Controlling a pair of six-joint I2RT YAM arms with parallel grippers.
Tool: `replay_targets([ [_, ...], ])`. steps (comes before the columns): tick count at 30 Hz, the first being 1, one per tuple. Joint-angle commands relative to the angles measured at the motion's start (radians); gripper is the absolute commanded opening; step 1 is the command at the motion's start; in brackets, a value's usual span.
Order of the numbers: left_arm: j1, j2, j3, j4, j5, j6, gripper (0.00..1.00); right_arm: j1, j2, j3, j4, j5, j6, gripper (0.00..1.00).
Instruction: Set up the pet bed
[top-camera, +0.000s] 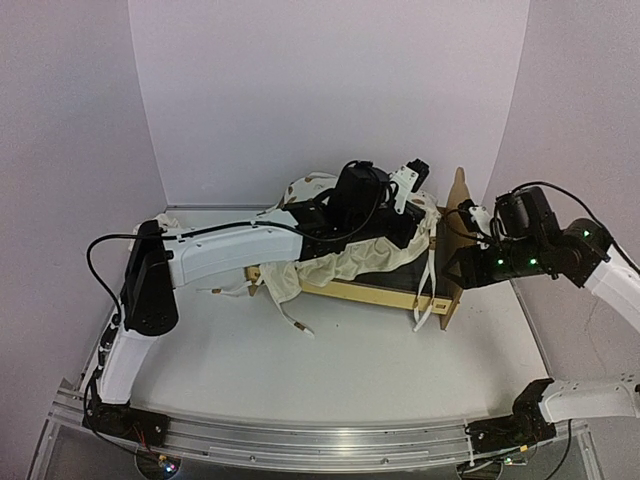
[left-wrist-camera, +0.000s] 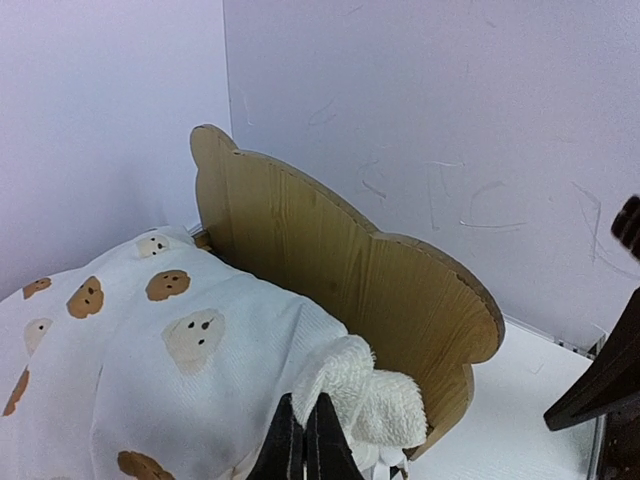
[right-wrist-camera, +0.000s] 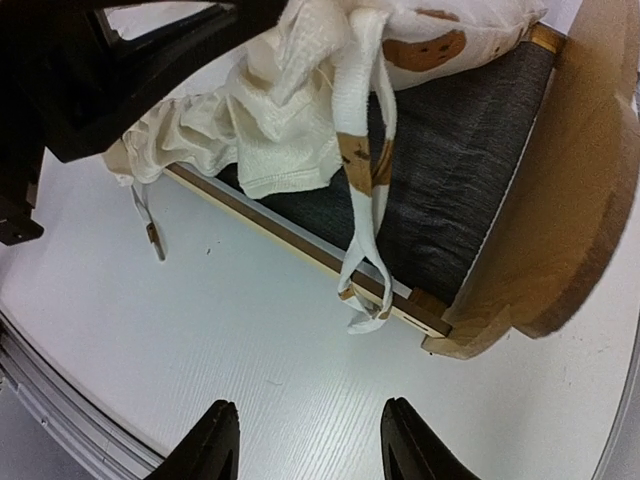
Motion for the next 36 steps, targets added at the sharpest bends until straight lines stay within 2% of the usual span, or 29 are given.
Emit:
replay_targets([
  [1, 0.009, -0.109, -0.026, 0.064, -0.056, 0.008, 0.0, -0.002, 0.056, -0.023, 0.103, -0.051, -0.045, 0.47],
  [7, 0.025, -0.16, -0.075, 0.069, -0.068, 0.01, 0.0, -0.002, 0.122, -0.068, 0.192, -0.007, -0.087, 0.42],
  [18, 0.028, -0.202, -0.114, 0.075, -0.076, 0.021, 0.0, -0.002, 0.234, -0.142, 0.338, 0.092, -0.115, 0.41],
  [26, 0.028, -0.206, -0.12, 0.074, -0.075, 0.023, 0.0, -0.002, 0.265, -0.214, 0.455, 0.086, -0.121, 0.4],
  [33, 0.029, -0.214, -0.127, 0.076, -0.075, 0.023, 0.0, -0.002, 0.292, -0.243, 0.511, 0.092, -0.139, 0.26],
  [36, 0.028, -0.217, -0.134, 0.08, -0.076, 0.022, 0.0, -0.002, 0.293, -0.248, 0.514, 0.135, -0.138, 0.24],
])
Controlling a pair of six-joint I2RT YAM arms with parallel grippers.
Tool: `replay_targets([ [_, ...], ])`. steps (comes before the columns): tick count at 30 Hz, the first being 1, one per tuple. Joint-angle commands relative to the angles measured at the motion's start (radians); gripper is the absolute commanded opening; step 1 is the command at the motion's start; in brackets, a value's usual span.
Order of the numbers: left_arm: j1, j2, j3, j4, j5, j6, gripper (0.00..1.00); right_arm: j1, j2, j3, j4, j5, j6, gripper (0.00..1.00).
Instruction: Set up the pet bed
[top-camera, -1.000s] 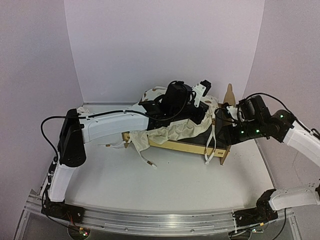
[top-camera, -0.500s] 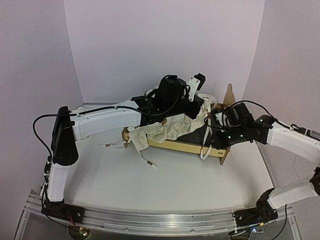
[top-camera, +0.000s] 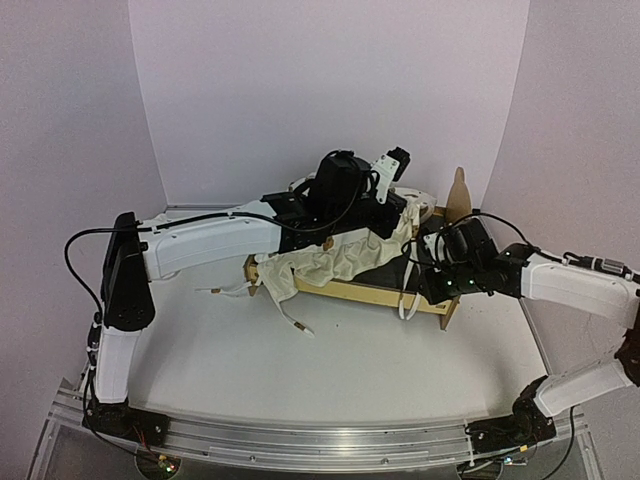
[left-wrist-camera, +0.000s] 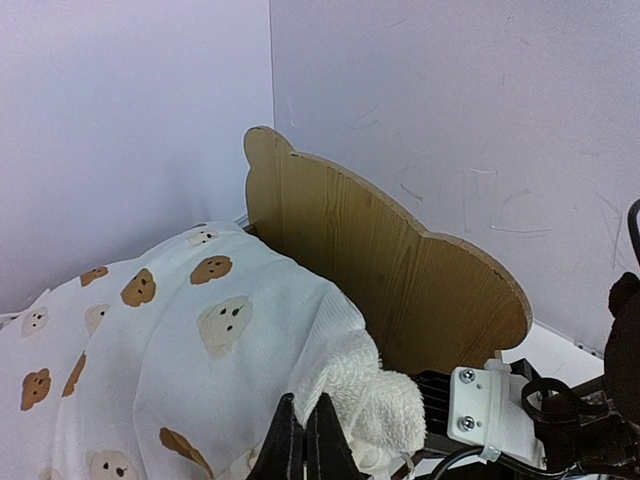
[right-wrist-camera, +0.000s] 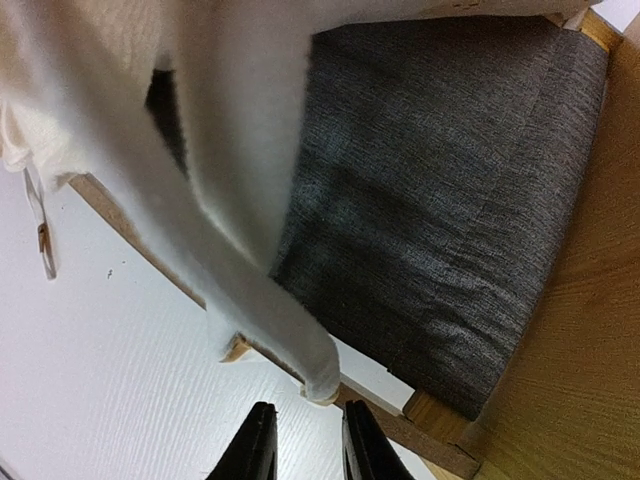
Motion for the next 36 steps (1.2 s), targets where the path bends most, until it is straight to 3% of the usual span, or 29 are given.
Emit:
replay_targets([
  [1, -0.001, -0.091, -0.003, 0.08, -0.012, 0.017, 0.0, -0.002, 0.002, -0.017, 0.052, 0.069, -0.003, 0.24],
  [6, 0.001, -0.094, -0.007, 0.079, -0.004, 0.016, 0.0, -0.002, 0.0, -0.029, 0.061, 0.112, 0.016, 0.39],
  [9, 0.001, -0.096, -0.01, 0.08, 0.002, 0.014, 0.0, -0.002, 0.018, -0.041, 0.092, 0.096, 0.027, 0.41],
  [15, 0.0, -0.096, -0.011, 0.079, 0.006, 0.011, 0.0, -0.002, 0.034, -0.084, 0.199, 0.035, 0.047, 0.32],
  [26, 0.0, -0.098, -0.016, 0.079, 0.002, 0.013, 0.0, -0.002, -0.053, -0.15, 0.283, 0.004, 0.06, 0.0],
  [36, 0.0, -0.098, -0.025, 0.08, 0.001, 0.011, 0.0, -0.002, -0.193, -0.18, 0.279, -0.15, 0.079, 0.0],
])
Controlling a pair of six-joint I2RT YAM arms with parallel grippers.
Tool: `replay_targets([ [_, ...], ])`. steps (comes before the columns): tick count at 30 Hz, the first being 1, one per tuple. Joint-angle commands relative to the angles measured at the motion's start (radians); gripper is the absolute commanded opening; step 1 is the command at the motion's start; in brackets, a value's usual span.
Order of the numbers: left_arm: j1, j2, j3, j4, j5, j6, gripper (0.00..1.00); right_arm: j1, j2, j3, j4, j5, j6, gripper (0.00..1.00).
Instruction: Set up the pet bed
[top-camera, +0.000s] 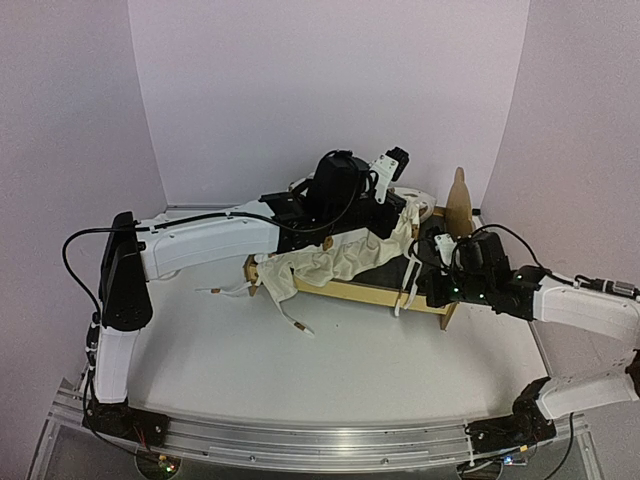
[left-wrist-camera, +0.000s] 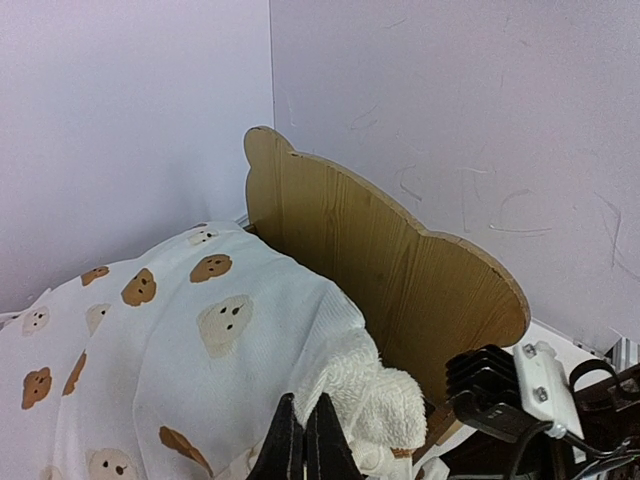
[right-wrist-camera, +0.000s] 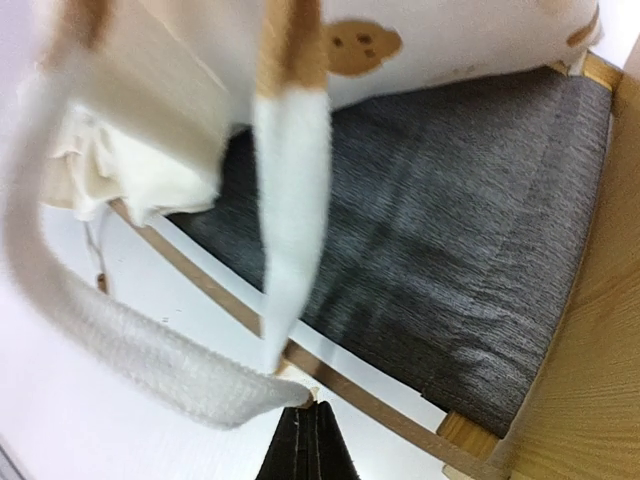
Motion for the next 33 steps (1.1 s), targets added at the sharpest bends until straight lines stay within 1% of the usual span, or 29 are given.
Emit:
replay_targets([
  [1, 0.0, -0.087, -0.007, 0.072, 0.0, 0.012, 0.0, -0.002, -0.056, -0.005, 0.039, -0.119, 0.029, 0.0],
  [4, 0.001, -0.087, -0.008, 0.072, 0.0, 0.012, 0.0, -0.002, -0.038, 0.016, 0.069, -0.243, 0.056, 0.0],
  [9, 0.001, -0.095, -0.024, 0.072, -0.001, 0.007, 0.0, -0.002, 0.064, 0.059, 0.162, -0.373, 0.132, 0.0],
  [12, 0.002, -0.107, -0.051, 0.103, -0.012, 0.008, 0.0, 0.0, 0.144, 0.07, 0.229, -0.397, 0.172, 0.0],
  [15, 0.008, -0.123, -0.085, 0.118, -0.018, 0.006, 0.0, 0.013, 0.213, 0.09, 0.259, -0.406, 0.189, 0.0],
  [20, 0.027, -0.152, -0.146, 0.148, -0.011, -0.012, 0.0, 0.036, 0.279, 0.13, 0.232, -0.43, 0.179, 0.01],
  [21, 0.031, -0.155, -0.157, 0.154, -0.009, -0.016, 0.0, 0.039, 0.278, 0.129, 0.222, -0.428, 0.174, 0.02],
  [24, 0.041, -0.161, -0.183, 0.166, 0.001, -0.025, 0.0, 0.042, 0.248, 0.113, 0.185, -0.419, 0.161, 0.15],
  [27, 0.05, -0.163, -0.202, 0.178, 0.007, -0.034, 0.0, 0.043, 0.203, 0.102, 0.123, -0.397, 0.142, 0.25],
  [29, 0.054, -0.162, -0.21, 0.184, 0.012, -0.04, 0.0, 0.042, 0.173, 0.1, 0.062, -0.386, 0.132, 0.33],
  [30, 0.056, -0.162, -0.215, 0.188, 0.015, -0.042, 0.0, 0.042, 0.158, 0.102, 0.033, -0.383, 0.122, 0.35],
  [33, 0.058, -0.158, -0.219, 0.194, 0.025, -0.045, 0.0, 0.043, 0.102, 0.104, -0.036, -0.369, 0.098, 0.39],
])
